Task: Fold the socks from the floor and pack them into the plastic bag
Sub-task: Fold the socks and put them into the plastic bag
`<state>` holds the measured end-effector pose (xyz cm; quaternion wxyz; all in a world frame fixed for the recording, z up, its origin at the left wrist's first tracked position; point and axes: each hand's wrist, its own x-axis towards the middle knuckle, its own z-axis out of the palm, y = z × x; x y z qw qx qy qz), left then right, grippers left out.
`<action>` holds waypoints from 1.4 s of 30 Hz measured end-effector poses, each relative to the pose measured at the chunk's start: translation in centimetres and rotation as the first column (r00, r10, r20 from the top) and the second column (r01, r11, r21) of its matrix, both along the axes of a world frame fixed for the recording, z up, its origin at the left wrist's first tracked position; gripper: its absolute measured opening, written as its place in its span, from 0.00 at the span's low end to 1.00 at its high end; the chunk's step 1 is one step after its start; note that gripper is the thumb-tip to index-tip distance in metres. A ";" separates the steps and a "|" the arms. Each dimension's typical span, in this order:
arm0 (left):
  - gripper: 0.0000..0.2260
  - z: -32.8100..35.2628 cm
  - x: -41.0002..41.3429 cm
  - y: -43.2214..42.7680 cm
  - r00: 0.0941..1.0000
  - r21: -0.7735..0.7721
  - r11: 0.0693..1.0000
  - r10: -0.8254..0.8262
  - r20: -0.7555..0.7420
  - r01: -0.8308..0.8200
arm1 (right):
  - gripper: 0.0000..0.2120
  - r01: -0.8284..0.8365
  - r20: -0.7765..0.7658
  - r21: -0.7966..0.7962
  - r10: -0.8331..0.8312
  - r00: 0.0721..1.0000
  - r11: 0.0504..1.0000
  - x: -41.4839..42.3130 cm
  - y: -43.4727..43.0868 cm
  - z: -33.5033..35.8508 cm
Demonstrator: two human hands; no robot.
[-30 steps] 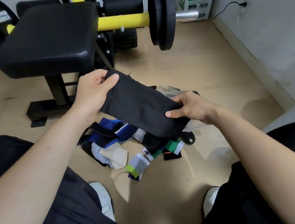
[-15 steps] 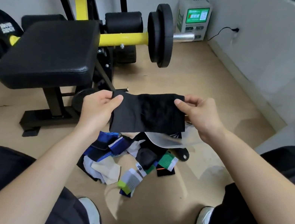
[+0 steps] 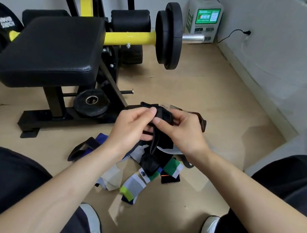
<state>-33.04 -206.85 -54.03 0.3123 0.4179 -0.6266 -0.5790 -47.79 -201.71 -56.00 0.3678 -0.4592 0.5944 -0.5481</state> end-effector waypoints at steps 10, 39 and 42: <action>0.08 1.3 2.1 -1.8 0.998 -0.221 0.974 0.060 0.020 -0.054 | 0.07 -0.025 0.018 0.073 0.024 1.000 0.997 -1.8 0.4 1.3; 0.12 -0.2 2.0 -2.2 0.984 -0.296 0.954 0.101 0.144 -0.054 | 0.26 -0.185 -0.464 0.167 0.243 0.852 0.968 -3.3 0.7 1.5; 0.15 0.0 1.8 -1.4 0.974 -0.389 0.921 0.069 0.214 0.020 | 0.27 -0.124 -0.390 0.170 0.182 0.903 0.978 -3.4 0.6 1.5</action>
